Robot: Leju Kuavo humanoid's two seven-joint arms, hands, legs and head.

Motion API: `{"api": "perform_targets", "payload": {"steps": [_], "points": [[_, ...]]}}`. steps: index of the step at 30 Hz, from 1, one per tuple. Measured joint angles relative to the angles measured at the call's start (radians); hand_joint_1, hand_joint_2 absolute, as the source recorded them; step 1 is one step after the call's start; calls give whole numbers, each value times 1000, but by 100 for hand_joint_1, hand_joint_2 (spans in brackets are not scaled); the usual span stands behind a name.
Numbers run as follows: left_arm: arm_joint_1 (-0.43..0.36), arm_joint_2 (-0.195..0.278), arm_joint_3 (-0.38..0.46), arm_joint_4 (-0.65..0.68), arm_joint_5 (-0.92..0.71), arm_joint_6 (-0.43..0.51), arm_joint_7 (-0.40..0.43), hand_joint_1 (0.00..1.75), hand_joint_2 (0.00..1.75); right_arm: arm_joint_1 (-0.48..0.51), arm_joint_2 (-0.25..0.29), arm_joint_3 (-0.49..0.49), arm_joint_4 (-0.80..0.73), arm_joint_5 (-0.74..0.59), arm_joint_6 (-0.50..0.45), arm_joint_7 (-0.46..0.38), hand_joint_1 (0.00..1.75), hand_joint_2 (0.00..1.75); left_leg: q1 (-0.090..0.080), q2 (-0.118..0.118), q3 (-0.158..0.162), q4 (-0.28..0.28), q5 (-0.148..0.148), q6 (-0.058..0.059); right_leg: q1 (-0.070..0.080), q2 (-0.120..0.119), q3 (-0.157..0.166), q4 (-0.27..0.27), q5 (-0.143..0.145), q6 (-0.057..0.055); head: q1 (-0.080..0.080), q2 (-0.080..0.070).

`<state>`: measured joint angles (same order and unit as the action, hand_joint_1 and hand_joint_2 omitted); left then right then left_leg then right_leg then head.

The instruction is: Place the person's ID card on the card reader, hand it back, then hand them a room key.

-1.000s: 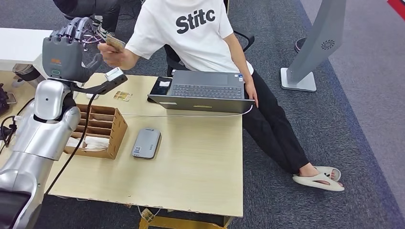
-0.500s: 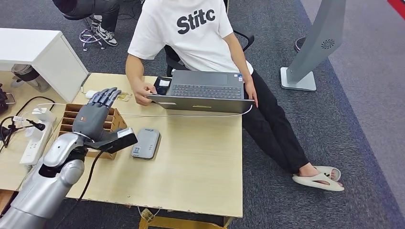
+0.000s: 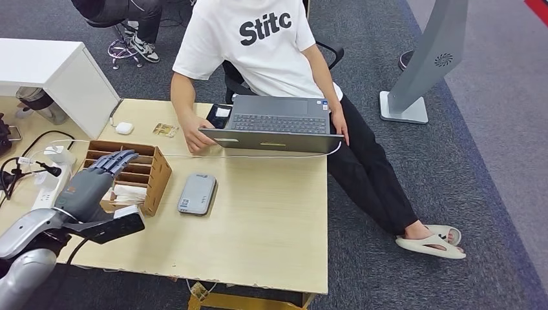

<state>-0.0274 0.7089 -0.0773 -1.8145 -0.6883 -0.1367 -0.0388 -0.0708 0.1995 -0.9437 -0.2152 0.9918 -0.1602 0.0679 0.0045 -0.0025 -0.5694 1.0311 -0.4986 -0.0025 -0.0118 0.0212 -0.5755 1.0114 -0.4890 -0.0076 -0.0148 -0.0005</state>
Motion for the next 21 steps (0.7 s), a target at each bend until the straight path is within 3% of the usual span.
{"api": "perform_targets", "payload": {"steps": [4, 11, 21], "points": [[89, 34, 55, -63, 6, 0, 4, 0, 175, 1, 0, -6, 0, -1, -2, 9, 0, 175, 0, 0, 0, 0, -1, -1, 0, 0, 0, 0, -1, -1, 0, 0], [227, 41, 124, -125, -2, 7, 9, 0, 175, 3, 0, -11, 0, 2, -4, 21, 0, 175, 0, 0, 0, 0, -2, -2, 0, 0, 0, 0, -1, -1, 0, 0], [282, 24, 135, -118, -61, 11, 39, 0, 175, 2, 0, -11, 0, 30, -1, 16, 0, 175, 0, -1, 0, 0, -1, -2, 0, -1, 0, 0, -1, -1, 0, 0]]}}
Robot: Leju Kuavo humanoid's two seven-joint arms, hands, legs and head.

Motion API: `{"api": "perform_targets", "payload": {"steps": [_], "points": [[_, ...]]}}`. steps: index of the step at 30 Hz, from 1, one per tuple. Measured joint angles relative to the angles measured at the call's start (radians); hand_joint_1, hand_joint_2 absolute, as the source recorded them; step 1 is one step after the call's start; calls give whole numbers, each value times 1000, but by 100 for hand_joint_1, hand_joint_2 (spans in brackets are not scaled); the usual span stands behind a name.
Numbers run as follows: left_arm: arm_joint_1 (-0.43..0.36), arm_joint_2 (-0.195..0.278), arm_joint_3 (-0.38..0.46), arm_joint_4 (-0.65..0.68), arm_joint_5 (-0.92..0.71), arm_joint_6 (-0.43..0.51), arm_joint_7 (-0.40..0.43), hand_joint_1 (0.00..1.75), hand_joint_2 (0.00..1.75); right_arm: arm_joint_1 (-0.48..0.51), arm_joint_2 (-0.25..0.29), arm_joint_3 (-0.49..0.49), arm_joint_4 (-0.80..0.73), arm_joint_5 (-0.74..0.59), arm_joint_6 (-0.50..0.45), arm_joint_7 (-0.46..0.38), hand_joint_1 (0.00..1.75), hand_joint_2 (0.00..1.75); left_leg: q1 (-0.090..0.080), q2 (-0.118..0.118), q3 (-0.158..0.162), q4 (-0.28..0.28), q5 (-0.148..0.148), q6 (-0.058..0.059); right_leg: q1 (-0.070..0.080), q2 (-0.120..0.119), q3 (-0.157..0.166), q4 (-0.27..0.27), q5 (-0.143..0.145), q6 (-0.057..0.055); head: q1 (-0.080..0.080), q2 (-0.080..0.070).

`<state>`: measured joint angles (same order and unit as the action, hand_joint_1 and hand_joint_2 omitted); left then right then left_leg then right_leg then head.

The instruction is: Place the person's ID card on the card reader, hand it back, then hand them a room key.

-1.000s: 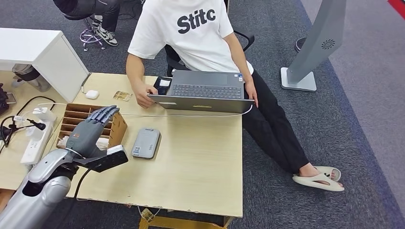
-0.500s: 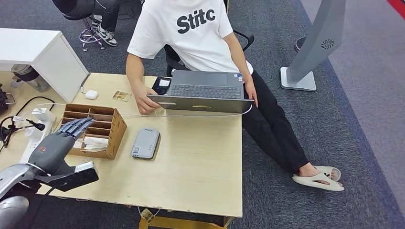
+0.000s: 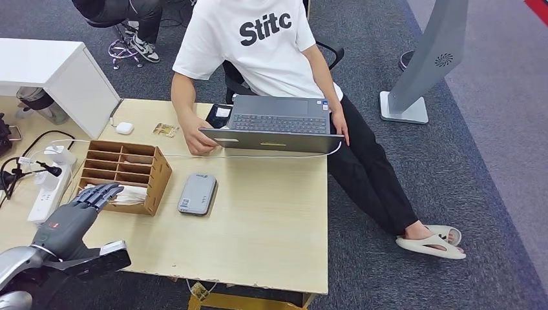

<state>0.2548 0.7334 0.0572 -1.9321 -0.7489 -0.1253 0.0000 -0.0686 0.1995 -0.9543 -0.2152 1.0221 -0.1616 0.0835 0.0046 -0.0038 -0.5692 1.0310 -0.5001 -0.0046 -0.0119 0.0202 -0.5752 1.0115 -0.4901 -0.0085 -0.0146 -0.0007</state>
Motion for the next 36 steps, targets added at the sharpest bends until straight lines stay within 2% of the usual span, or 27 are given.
{"api": "perform_targets", "payload": {"steps": [10, 18, 30, 36], "points": [[-43, -75, -1, 70, -158, 112, 58, 0, 175, -1, 0, 10, 0, 39, -2, 2, 0, 175, 0, 0, 0, 0, 0, 0, 0, -1, 0, 0, 0, 0, 0, 0], [-80, -113, -2, 154, -159, 110, 64, 0, 175, -1, 0, 12, 0, 55, -2, 13, 0, 175, 0, 0, 0, 0, 0, 0, 0, -1, 0, 0, 0, 0, 0, 0], [-170, -145, -2, 313, -179, 85, 83, 0, 175, -2, 0, 25, 0, 72, 4, 17, 0, 175, 0, 0, 0, 0, 0, 0, 0, -1, 0, 0, 0, 0, 0, 0], [-205, -166, -3, 367, -225, 126, 69, 0, 175, -2, 0, 29, 0, 82, 3, 16, 0, 175, 0, 0, 0, 0, 0, 0, 0, -1, 0, 0, 0, 0, 0, 0]]}}
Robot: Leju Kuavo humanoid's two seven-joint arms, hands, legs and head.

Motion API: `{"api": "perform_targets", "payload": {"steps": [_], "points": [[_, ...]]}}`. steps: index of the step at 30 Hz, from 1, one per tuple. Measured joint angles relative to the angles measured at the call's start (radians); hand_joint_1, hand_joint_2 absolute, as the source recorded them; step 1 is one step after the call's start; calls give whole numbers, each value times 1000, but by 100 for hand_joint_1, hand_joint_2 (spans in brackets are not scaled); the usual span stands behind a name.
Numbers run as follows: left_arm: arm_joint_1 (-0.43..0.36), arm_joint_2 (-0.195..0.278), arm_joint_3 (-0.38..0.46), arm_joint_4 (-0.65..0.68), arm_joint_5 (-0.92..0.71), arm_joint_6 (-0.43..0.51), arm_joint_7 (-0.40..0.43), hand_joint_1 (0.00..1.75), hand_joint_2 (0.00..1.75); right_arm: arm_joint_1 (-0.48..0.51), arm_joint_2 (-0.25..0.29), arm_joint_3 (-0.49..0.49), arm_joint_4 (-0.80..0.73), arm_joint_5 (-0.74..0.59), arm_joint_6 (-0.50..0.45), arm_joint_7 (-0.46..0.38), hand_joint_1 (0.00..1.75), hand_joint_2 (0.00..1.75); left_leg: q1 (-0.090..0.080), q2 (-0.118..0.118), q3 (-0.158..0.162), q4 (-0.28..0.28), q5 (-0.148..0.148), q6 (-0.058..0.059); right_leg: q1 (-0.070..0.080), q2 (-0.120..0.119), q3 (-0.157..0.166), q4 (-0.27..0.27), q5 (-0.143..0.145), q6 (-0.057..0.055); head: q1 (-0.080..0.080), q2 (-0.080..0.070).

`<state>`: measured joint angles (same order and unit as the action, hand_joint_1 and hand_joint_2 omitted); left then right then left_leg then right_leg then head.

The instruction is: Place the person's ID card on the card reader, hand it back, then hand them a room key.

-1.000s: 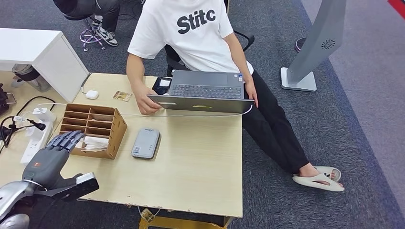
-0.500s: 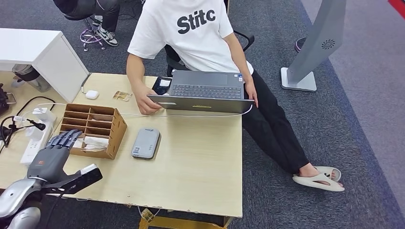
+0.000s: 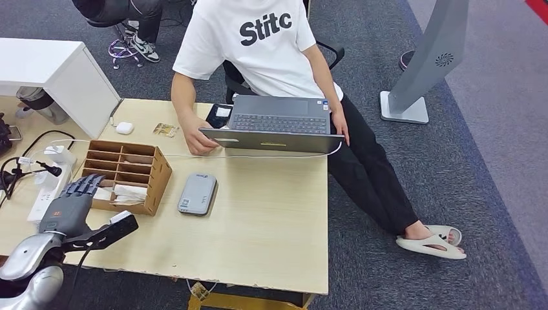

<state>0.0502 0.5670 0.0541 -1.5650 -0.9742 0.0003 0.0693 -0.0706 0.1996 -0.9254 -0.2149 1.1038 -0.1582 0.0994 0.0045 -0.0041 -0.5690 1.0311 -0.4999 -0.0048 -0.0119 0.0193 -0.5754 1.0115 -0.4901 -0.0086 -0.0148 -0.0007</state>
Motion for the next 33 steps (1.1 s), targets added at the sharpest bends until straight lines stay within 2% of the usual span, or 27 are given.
{"api": "perform_targets", "payload": {"steps": [9, 16, 20, 26, 29, 33], "points": [[-42, -47, -26, 40, -18, 89, -78, 0, 175, -1, 0, 1, 0, 8, 1, -7, 0, 175, 0, 0, 0, 0, 0, 0, 0, 0, 0, 0, 0, 0, 0, 0], [-58, -68, -57, 45, 27, 53, -98, 2, 175, -2, 0, 1, 0, 10, 2, -9, 0, 175, 0, 0, 0, 0, 0, 0, 0, 1, 0, 0, 0, 0, 0, 0], [-59, -66, -69, 47, 47, 17, -91, 22, 175, -2, 0, 1, 0, 10, 2, -9, 0, 175, 0, 0, 0, 0, 0, 0, 0, 1, 0, 0, 0, 0, 0, 0], [-60, -56, -75, 47, 52, 2, -72, 29, 175, -2, 0, 1, 0, 13, 2, -7, 0, 175, 0, 0, 0, 0, 0, 0, 0, 1, 0, 0, 0, 0, 0, 0], [-60, -52, -76, 47, 43, 3, -61, 52, 175, -2, 0, 1, 0, 14, 2, -7, 0, 175, 0, 0, 0, 0, 0, 0, 0, 1, 0, 0, 0, 0, 0, 0], [-60, -49, -76, 47, 21, 9, -49, 146, 175, -2, 0, 1, 0, 15, 2, -7, 0, 175, 0, 0, 0, 0, 0, 0, 0, 1, 0, 0, 0, 0, 0, 0]]}}
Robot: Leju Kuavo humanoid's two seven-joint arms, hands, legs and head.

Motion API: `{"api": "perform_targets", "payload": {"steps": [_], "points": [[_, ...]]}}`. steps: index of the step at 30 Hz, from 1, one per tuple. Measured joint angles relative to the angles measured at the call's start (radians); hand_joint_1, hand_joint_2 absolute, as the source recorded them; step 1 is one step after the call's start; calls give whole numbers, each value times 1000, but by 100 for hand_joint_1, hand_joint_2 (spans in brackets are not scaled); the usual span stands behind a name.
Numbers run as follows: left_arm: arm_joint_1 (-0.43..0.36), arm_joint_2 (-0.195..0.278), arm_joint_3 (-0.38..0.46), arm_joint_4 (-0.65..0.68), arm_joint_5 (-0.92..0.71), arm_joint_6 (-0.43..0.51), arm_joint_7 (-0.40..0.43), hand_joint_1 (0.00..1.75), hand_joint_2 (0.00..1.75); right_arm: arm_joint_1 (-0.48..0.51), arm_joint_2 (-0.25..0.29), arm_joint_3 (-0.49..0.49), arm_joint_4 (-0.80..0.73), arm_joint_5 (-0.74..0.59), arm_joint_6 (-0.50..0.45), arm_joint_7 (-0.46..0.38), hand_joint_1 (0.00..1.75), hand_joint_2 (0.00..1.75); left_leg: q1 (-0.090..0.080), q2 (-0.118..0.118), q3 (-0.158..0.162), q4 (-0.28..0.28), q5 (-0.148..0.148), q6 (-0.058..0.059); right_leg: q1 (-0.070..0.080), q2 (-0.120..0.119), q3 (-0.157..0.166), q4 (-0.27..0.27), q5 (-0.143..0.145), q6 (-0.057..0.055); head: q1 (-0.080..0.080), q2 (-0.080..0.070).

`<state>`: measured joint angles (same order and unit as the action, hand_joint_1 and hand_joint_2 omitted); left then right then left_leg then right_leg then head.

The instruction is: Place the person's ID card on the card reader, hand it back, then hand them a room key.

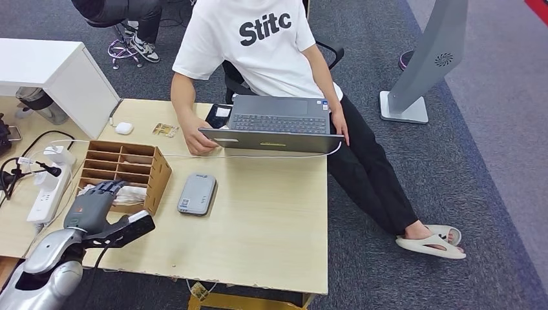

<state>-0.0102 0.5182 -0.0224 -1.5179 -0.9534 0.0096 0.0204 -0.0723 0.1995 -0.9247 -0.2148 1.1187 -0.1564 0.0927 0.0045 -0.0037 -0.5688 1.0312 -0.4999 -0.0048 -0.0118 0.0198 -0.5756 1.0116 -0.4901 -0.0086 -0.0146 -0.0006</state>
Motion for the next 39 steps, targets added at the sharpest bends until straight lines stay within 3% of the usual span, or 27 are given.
{"api": "perform_targets", "payload": {"steps": [1, 13, 29, 39], "points": [[0, 0, 0, 0, -6, 2, 2, 155, 175, 0, 0, 0, 0, 1, 0, 0, 0, 175, 0, 0, 0, 0, 0, 0, 0, 0, 0, 0, 0, 0, 0, 0], [-9, -12, -13, 10, -108, 107, 17, 175, 175, -1, 0, 0, 0, 10, 1, 1, 0, 175, 0, 0, 0, 0, 0, 0, 0, 0, 0, 0, 0, 0, 0, 0], [-34, -67, -11, 51, -191, 348, -4, 175, 175, -3, 0, 0, 0, 26, -2, -3, 0, 175, 0, 0, 0, 0, 0, 0, 0, 0, 0, 0, 0, 0, 0, 0], [-101, -64, 47, -76, -86, 383, -60, 175, 175, -3, 0, 0, 0, 26, -14, -7, 0, 175, 0, 0, 0, 0, 0, 0, 0, 0, 0, 0, 0, 0, 0, 0]]}}
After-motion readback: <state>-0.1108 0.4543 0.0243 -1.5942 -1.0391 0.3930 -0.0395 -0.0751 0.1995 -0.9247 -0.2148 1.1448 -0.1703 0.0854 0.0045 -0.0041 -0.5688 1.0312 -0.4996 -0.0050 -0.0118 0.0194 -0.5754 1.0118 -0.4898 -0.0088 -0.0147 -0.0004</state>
